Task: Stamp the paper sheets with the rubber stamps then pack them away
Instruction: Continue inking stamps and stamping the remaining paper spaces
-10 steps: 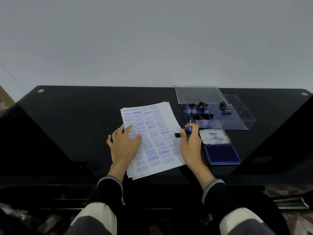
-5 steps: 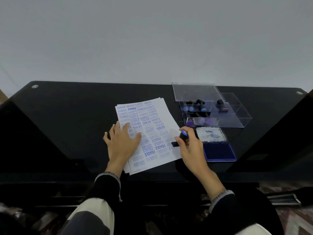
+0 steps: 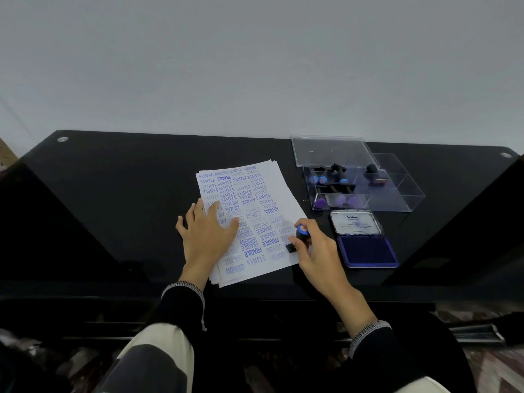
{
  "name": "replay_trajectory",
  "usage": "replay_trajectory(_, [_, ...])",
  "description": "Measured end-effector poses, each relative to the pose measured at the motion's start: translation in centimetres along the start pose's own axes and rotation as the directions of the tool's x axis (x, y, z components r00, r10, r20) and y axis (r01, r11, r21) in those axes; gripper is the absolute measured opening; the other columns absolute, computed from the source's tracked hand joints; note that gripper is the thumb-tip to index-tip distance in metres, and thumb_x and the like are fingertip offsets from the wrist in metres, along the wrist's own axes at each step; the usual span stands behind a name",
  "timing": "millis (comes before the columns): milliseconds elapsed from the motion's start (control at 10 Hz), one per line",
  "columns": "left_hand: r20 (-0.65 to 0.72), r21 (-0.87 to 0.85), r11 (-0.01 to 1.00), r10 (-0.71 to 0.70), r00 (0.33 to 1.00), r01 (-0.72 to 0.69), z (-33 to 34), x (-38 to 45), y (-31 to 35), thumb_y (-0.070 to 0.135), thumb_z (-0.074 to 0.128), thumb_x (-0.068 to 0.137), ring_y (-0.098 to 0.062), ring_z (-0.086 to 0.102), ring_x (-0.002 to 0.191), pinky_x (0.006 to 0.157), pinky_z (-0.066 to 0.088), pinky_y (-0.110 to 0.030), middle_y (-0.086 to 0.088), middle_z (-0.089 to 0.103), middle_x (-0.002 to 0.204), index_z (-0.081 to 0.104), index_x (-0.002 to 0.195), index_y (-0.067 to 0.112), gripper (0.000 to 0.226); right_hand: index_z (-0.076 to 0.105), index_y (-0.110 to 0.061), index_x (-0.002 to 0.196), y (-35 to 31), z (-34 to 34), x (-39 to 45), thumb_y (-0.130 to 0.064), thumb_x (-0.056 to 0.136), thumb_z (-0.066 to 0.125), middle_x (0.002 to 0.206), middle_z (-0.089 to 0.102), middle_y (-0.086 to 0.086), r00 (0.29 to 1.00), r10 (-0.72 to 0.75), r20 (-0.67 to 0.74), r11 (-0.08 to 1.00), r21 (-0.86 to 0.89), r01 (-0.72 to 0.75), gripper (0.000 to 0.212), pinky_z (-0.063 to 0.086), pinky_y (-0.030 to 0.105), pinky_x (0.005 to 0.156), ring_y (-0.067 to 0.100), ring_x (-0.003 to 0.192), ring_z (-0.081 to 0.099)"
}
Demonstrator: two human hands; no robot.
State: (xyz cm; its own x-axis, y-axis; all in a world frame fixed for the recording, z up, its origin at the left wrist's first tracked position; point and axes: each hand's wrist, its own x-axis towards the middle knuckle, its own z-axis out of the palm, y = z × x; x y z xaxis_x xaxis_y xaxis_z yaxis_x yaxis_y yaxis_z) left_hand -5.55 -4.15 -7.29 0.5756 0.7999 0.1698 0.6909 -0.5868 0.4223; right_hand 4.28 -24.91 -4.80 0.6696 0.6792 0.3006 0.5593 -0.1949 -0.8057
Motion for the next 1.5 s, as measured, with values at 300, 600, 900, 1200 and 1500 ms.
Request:
replay_trajectory(300, [0.006, 0.008, 1.0, -0.002, 1.0, 0.002, -0.2, -0.1, 0.1, 0.062, 0.045, 0.089, -0.024, 0.013, 0.146, 0.117, 0.003, -0.051, -0.004, 0.023, 0.157, 0.037, 0.145, 0.025, 0.068, 0.049, -0.017, 0.107, 0.5, 0.1, 0.0, -0.01, 0.092, 0.058, 0.084, 0.052, -0.006, 1.0, -0.005, 0.01, 0.997, -0.074, 0.005, 0.019, 0.036, 0.004, 0.061, -0.006, 0.068, 0.051])
replay_trajectory(600, [0.004, 0.008, 1.0, -0.004, 1.0, 0.004, -0.2, -0.1, 0.1, 0.062, 0.045, 0.089, -0.023, 0.014, 0.146, 0.117, 0.002, -0.05, -0.004, 0.023, 0.157, 0.038, 0.145, 0.025, 0.068, 0.049, -0.023, 0.108, 1.3, 0.6, 0.2, -0.02, 0.09, 0.061, 0.089, 0.05, -0.006, 1.0, -0.026, -0.009, 0.978, -0.21, 0.023, 0.022, 0.046, 0.029, 0.069, 0.02, 0.078, 0.052])
replay_trajectory(900, [0.008, 0.01, 1.0, -0.002, 1.0, 0.002, -0.2, -0.1, 0.0, 0.063, 0.045, 0.088, -0.024, 0.014, 0.146, 0.117, 0.003, -0.05, -0.004, 0.024, 0.157, 0.038, 0.145, 0.026, 0.068, 0.053, -0.02, 0.098, 0.8, -0.3, 0.7, -0.011, 0.089, 0.062, 0.081, 0.06, -0.002, 0.943, 0.172, -0.285, 0.979, 0.158, -0.131, 0.015, 0.043, 0.012, 0.063, 0.007, 0.066, 0.055])
replay_trajectory(1200, [0.008, 0.008, 1.0, -0.006, 1.0, 0.006, -0.1, 0.0, 0.1, 0.062, 0.045, 0.088, -0.024, 0.015, 0.145, 0.117, 0.004, -0.05, -0.003, 0.024, 0.156, 0.039, 0.144, 0.026, 0.067, 0.052, -0.017, 0.103, 1.1, -1.0, 0.9, -0.015, 0.093, 0.057, 0.083, 0.061, -0.002, 0.79, 0.349, -0.504, 0.906, 0.398, -0.146, 0.012, 0.052, 0.018, 0.069, 0.01, 0.073, 0.061])
replay_trajectory(1500, [-0.006, 0.017, 0.999, 0.051, 0.999, -0.05, -0.3, -0.3, 0.5, 0.054, 0.049, 0.09, -0.029, 0.011, 0.146, 0.115, 0.005, -0.055, -0.007, 0.018, 0.157, 0.049, 0.135, 0.028, 0.052, 0.053, -0.017, 0.103, 0.9, -0.8, 0.8, -0.016, 0.092, 0.059, 0.084, 0.062, -0.002, 0.805, 0.331, -0.492, 0.911, 0.388, -0.137, 0.012, 0.053, 0.02, 0.07, 0.017, 0.076, 0.064])
